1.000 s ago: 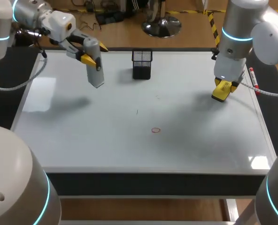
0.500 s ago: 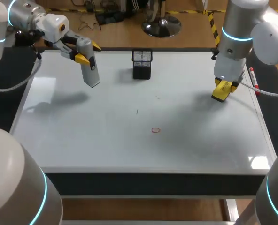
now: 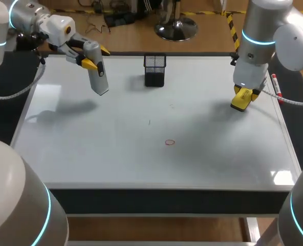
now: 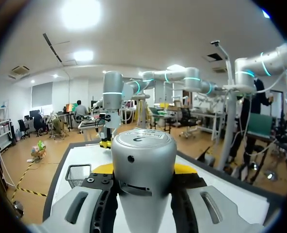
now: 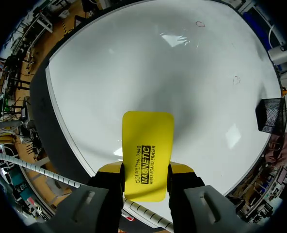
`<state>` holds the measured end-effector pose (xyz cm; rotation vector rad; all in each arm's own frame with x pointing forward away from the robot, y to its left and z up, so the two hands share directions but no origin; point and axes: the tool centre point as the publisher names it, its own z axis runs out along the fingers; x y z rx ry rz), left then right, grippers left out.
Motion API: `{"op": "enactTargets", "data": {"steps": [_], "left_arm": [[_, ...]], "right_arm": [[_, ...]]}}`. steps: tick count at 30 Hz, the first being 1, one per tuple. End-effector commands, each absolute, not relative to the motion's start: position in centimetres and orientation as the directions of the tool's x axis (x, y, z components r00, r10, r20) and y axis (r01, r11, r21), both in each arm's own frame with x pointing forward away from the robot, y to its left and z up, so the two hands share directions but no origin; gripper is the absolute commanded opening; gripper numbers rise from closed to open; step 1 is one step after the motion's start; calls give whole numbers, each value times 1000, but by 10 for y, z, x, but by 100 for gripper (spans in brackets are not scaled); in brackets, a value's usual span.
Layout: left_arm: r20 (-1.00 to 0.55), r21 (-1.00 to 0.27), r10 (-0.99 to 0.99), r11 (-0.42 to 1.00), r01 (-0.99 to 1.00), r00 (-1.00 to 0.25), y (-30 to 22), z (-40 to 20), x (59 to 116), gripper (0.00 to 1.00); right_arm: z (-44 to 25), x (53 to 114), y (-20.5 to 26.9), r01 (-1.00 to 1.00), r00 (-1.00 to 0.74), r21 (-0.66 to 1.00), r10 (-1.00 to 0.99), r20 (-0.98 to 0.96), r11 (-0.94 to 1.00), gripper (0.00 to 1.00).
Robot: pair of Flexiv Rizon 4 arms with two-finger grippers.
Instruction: Pick up the inspection probe, press it on each red-marked spot on the whiteboard one by one, put down the probe, pick up the eraser, and wipe off all the red marks.
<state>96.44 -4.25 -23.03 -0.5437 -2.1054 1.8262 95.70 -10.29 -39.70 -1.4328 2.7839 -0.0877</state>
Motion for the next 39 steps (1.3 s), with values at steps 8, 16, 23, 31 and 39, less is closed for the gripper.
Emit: {"op": "enactTargets", "data": {"steps": [8,16,23,31,39], "left_arm": [[-20,-989,472,118,86,-882,-42,-230,965,0],[-20,-989,472,118,86,-882,-42,-230,965,0],[-20,-989,472,118,86,-882,-42,-230,965,0],[-20,-989,472,118,86,-882,-42,-230,965,0],[-20,-989,472,118,86,-882,-42,-230,965,0]], "right_arm": [[-393,938,-100,-832,-553,-78,-833,23,550,0],[-377,896,-69,-883,-455,-127,-890,4,451,0],[-372,857,-23,-932,-332,-151,-943,-6,329,0],[-371,822,31,-969,-190,-159,-982,-7,189,0],[-380,801,90,-990,-33,-139,-999,-1,33,0]]}}
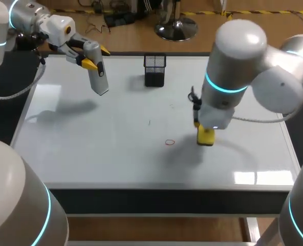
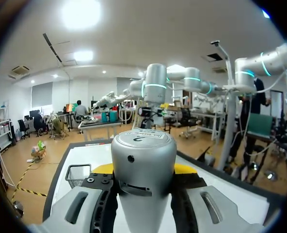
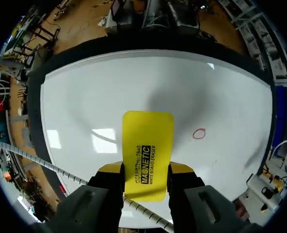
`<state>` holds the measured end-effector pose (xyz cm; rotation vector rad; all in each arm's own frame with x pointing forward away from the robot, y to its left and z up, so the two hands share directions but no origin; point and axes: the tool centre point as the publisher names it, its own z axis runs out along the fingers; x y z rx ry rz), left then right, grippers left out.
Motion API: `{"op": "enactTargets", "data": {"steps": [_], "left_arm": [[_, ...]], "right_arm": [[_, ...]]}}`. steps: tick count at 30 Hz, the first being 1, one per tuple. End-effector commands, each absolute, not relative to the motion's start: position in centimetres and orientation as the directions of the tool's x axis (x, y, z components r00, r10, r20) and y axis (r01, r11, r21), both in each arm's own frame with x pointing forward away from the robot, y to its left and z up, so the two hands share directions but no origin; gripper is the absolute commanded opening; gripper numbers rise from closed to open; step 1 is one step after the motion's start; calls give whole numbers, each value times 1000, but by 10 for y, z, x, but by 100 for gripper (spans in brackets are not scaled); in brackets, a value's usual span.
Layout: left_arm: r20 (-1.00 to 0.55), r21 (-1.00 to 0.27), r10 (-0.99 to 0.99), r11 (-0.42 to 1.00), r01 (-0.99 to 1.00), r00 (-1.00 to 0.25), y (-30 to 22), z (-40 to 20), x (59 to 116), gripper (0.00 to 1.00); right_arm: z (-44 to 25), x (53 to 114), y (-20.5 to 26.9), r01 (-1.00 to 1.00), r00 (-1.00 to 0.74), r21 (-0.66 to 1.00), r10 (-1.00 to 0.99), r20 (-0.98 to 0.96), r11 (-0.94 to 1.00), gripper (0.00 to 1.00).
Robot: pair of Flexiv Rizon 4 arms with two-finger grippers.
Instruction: Pick up the inspection probe, press it on each red-marked spot on the whiteboard one by one, put down the probe, pick up the eraser, and wipe off all the red marks.
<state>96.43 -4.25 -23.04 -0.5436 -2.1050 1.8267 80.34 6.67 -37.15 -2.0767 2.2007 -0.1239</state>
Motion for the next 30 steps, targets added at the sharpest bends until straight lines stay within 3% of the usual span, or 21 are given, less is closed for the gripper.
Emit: {"op": "enactTargets", "data": {"steps": [1,20,30], "left_arm": [[-20,-989,472,118,86,-882,-42,-230,965,0],[-20,-989,472,118,86,-882,-42,-230,965,0],[-20,-989,472,118,86,-882,-42,-230,965,0]], "right_arm": [[-382,800,96,-991,-16,-131,-1000,-8,17,0],[-402,792,181,-982,162,-102,-985,-53,-156,0],[-416,788,196,-977,193,-102,-978,-74,-185,0]]}}
